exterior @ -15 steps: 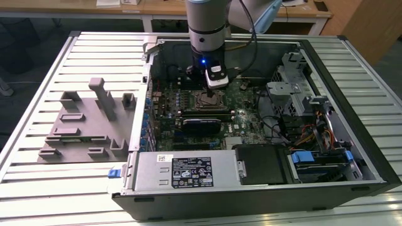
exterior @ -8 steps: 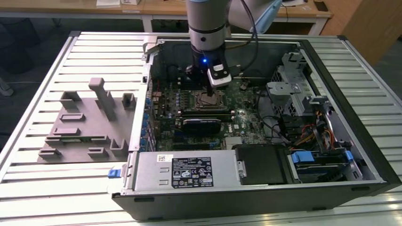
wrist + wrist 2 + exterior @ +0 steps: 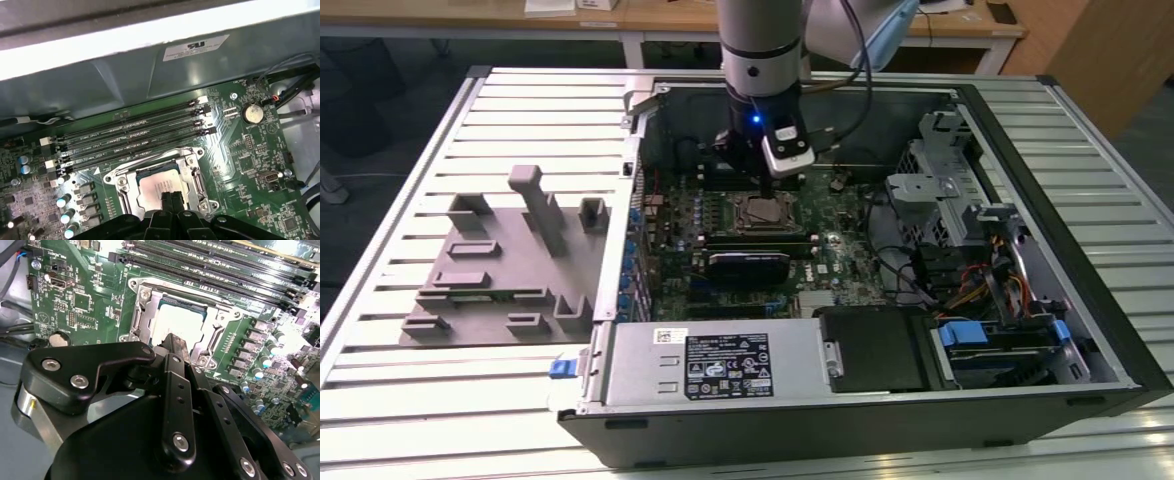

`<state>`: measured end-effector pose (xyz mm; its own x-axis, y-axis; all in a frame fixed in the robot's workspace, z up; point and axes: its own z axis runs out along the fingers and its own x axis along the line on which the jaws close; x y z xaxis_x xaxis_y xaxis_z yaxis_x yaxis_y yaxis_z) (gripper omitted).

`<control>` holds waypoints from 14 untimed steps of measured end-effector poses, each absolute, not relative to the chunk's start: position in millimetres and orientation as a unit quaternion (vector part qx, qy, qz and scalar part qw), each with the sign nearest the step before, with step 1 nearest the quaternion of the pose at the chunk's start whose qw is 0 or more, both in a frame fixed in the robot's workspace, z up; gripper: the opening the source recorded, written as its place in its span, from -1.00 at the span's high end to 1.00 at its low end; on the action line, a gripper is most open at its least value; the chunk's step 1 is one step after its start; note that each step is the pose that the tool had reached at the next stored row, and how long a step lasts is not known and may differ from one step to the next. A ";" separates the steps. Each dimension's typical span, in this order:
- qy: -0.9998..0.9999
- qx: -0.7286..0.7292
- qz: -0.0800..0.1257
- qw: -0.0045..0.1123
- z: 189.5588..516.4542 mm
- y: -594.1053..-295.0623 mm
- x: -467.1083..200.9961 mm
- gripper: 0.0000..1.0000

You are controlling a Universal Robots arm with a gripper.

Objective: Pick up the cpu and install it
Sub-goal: 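Install the first cpu locking lever, then install the second cpu locking lever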

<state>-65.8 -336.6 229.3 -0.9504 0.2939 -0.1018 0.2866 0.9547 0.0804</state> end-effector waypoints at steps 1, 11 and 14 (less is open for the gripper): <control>0.987 0.146 0.032 0.056 229.5 -336.6 -65.7 0.79; 0.988 0.143 0.030 0.057 229.6 -336.6 -65.1 0.79; 0.988 0.143 0.030 0.057 229.6 -336.6 -65.2 0.79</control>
<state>-65.2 -336.6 229.6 -0.9524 0.2867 -0.1036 0.2799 0.9571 0.0748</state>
